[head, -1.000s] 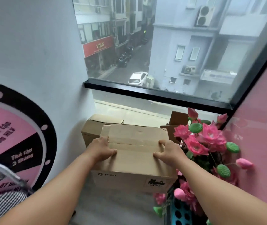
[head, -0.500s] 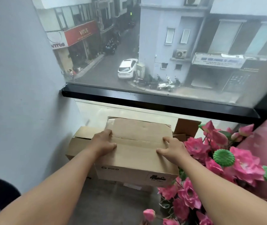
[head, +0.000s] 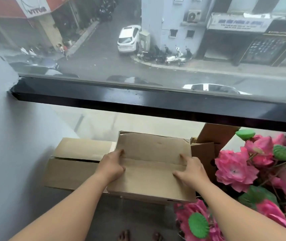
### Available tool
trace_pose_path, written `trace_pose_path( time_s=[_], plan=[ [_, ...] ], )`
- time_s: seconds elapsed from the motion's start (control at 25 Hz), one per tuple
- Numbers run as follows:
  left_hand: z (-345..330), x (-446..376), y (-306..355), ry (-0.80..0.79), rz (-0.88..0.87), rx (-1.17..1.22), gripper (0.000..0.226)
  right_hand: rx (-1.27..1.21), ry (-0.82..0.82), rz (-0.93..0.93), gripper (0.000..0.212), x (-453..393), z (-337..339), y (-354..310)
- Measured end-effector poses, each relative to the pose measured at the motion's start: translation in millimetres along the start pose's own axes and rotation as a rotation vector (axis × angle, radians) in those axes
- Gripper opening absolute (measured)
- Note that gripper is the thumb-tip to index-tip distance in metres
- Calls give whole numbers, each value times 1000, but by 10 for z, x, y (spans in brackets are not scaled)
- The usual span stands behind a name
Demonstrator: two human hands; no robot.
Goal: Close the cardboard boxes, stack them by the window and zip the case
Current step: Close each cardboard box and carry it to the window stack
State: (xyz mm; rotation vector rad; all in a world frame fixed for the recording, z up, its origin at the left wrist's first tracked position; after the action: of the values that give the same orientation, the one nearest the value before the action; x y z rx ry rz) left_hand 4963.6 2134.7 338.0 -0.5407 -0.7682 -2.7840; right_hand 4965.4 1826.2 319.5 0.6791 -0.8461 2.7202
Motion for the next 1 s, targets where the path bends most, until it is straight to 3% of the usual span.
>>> trace_pose_path(
  time_s=[0.12, 0.32, 0.56, 0.76, 0.88, 1.0],
  plan=[
    [-335, -308, -179, -60, -26, -91, 61, 5, -19, -40, 89, -263, -240, 139],
    [-879, -582, -455, -96, -46, -225, 27, 66, -63, -86, 87, -588, -755, 403],
    [-1169, -578, -532, 58, -136, -303, 44, 79, 0, -56, 79, -679, -925, 547],
    [-1146, -595, -511, -65, -61, -359, 39, 92, -47, -67, 82, -574, -1019, 546],
    [-1004, -526, -453, -157, -50, -424, 50, 113, -97, -96, 84, -506, -980, 535],
    [-737, -398, -284, -151, -66, -458, 45, 115, -78, -118, 73, -339, -783, 486]
  ],
)
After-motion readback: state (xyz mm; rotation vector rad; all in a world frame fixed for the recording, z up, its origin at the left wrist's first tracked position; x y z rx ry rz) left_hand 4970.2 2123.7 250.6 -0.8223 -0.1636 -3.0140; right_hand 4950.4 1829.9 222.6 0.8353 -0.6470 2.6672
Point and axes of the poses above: each hand's wrist, its own x-axis away from the middle knuckle, its own z-axis out of the back of the hand, y = z × x, the point moved 2 cm from there along -x, towards the middle knuckle, and after that the axes turned 2 degrees about -x, right-handed, at the moved point
